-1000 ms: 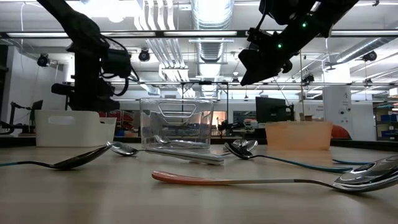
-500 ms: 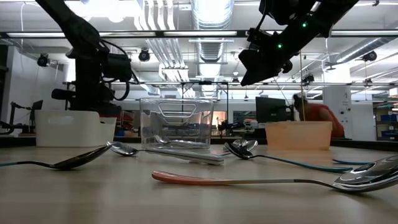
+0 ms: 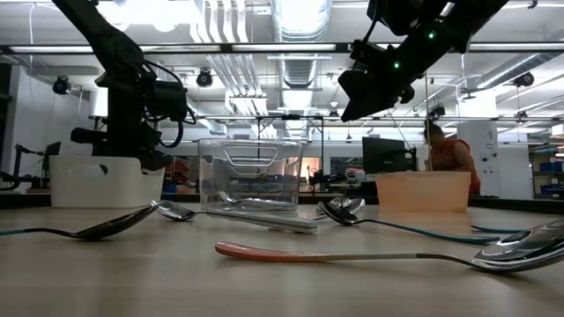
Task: Sort silverware by color (type)
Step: Remove the orange spoon from the white bin
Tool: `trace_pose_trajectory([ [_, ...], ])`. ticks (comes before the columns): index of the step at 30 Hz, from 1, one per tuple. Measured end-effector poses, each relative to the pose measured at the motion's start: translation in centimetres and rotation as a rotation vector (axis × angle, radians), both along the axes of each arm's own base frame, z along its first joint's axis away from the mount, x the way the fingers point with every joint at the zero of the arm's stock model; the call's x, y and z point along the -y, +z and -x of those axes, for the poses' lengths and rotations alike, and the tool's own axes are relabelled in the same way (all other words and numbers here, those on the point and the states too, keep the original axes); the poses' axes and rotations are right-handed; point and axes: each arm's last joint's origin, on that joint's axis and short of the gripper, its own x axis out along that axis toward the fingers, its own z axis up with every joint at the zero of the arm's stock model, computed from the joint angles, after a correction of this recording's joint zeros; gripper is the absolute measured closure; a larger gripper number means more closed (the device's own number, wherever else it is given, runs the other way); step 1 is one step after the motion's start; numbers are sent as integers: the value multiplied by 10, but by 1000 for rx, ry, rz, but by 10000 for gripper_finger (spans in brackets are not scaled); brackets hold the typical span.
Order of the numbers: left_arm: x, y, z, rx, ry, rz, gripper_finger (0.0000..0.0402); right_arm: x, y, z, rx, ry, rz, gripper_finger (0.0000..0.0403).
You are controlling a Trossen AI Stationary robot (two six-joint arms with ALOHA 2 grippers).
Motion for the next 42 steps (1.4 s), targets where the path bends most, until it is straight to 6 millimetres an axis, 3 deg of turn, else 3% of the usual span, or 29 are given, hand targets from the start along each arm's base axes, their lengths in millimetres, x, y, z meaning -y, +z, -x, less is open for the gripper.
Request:
trace_pose_trajectory([
  [13, 3, -13, 3, 36, 8, -18, 269, 0, 0, 0, 0, 0, 0, 275],
  [22, 0, -16, 0, 51, 3, -40, 308, 0, 0, 0, 1, 0, -1, 275],
  [32, -4, -33, -4, -5, 27, -16, 357, 0, 0, 0, 0, 0, 0, 275],
  [37, -4, -28, -4, 30, 27, -33, 392, 0, 0, 0, 0, 0, 0, 275],
  [42, -2, -21, -2, 55, 26, -42, 395, 0, 0, 0, 0, 0, 0, 275],
])
